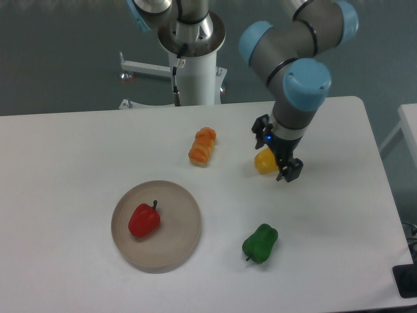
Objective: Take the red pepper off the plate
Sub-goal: 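Move the gripper from beside the yellow pepper over the red pepper on the plate, then lower the open gripper around the red pepper on the plate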
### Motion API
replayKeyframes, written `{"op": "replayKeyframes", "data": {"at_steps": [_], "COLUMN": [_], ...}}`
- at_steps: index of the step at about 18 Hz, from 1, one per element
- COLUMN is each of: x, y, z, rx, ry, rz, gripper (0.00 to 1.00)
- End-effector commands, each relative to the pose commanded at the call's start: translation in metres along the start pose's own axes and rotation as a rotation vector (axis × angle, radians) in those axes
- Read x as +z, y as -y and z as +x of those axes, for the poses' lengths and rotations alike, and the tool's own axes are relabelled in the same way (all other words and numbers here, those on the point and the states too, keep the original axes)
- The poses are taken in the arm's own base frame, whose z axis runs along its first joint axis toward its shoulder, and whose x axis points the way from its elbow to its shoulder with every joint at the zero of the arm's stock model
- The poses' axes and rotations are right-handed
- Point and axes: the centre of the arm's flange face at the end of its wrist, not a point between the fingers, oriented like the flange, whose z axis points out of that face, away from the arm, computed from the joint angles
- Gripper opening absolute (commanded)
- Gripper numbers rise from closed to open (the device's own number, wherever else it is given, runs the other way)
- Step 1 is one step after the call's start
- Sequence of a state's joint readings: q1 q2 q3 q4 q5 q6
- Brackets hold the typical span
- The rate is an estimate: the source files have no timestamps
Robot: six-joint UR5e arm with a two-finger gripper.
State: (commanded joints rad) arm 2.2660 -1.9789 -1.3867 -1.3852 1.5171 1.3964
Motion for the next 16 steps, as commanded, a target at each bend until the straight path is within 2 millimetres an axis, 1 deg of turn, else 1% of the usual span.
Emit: {"op": "replayKeyframes", "data": {"at_steps": [1,2,4,6,9,10,12,13,15,16], "x": [0.001,0.005,0.013,0.015,0.025,0.032,0.045,0.053,0.063,0.066], "y": [0.021,0.048,0.089,0.105,0.135,0.149,0.168,0.179,0.196,0.199], "z": [0.008,0.021,0.042,0.048,0.058,0.061,0.066,0.065,0.068,0.067], "rx": [-0.02,-0.075,-0.154,-0.159,-0.151,-0.154,-0.148,-0.176,-0.197,-0.194], "ry": [0.0,-0.005,-0.014,-0.012,0.011,0.021,0.031,0.047,0.059,0.059], "rz": [-0.001,-0.004,-0.012,-0.012,-0.001,0.004,0.01,0.019,0.027,0.027], "gripper": [1.0,1.0,1.0,1.0,1.0,1.0,1.0,1.0,1.0,1.0]}}
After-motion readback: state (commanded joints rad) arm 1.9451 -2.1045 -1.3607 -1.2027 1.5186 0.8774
